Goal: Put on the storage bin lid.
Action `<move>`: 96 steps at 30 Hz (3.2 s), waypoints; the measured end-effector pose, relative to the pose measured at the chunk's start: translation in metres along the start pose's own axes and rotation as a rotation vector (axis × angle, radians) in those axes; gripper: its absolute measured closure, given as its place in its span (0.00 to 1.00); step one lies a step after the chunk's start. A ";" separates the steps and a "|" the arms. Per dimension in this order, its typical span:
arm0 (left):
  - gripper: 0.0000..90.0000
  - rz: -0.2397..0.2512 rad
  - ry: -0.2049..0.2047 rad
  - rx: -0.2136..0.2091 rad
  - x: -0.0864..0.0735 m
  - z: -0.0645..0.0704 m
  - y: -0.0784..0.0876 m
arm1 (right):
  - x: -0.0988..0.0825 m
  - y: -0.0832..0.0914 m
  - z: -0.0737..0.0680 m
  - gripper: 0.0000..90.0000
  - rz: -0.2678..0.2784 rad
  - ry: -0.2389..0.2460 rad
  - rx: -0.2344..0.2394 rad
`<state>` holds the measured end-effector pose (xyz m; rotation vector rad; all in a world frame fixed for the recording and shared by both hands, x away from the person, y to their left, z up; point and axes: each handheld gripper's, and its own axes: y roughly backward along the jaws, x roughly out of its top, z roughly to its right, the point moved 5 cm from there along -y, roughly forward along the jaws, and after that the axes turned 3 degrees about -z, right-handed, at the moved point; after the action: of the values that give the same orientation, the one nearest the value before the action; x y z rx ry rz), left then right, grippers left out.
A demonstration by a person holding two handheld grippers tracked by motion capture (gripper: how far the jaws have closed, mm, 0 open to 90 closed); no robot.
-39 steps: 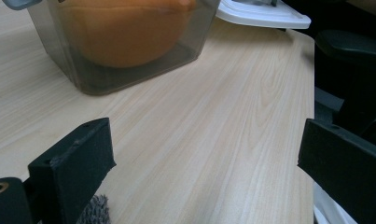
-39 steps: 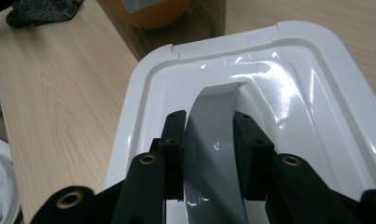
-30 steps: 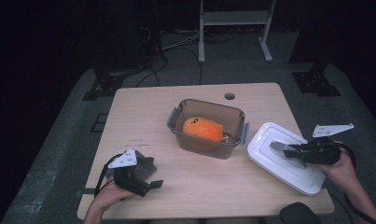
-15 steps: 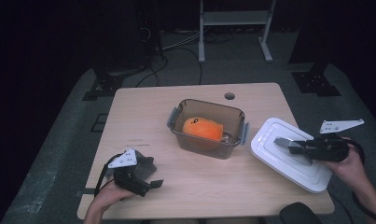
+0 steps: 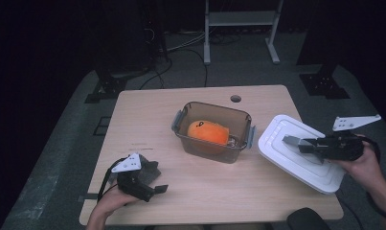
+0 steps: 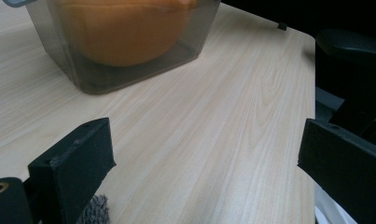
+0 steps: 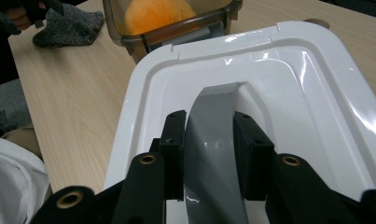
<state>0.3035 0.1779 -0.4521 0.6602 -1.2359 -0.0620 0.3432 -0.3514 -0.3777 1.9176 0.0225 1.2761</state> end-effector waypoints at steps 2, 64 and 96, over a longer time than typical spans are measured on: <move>0.03 -0.005 -0.002 -0.001 -0.001 -0.001 0.000 | 0.004 0.002 -0.002 0.74 -0.002 0.006 0.000; 0.03 0.002 -0.009 0.009 -0.001 -0.001 0.004 | 0.146 -0.083 -0.044 0.74 -0.007 0.197 0.162; 0.03 0.004 -0.012 0.014 -0.001 -0.002 0.006 | 0.186 -0.139 -0.063 0.74 -0.035 0.240 0.234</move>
<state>0.3030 0.1840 -0.4498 0.6703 -1.2499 -0.0539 0.4399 -0.1411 -0.3133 1.9357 0.3407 1.5277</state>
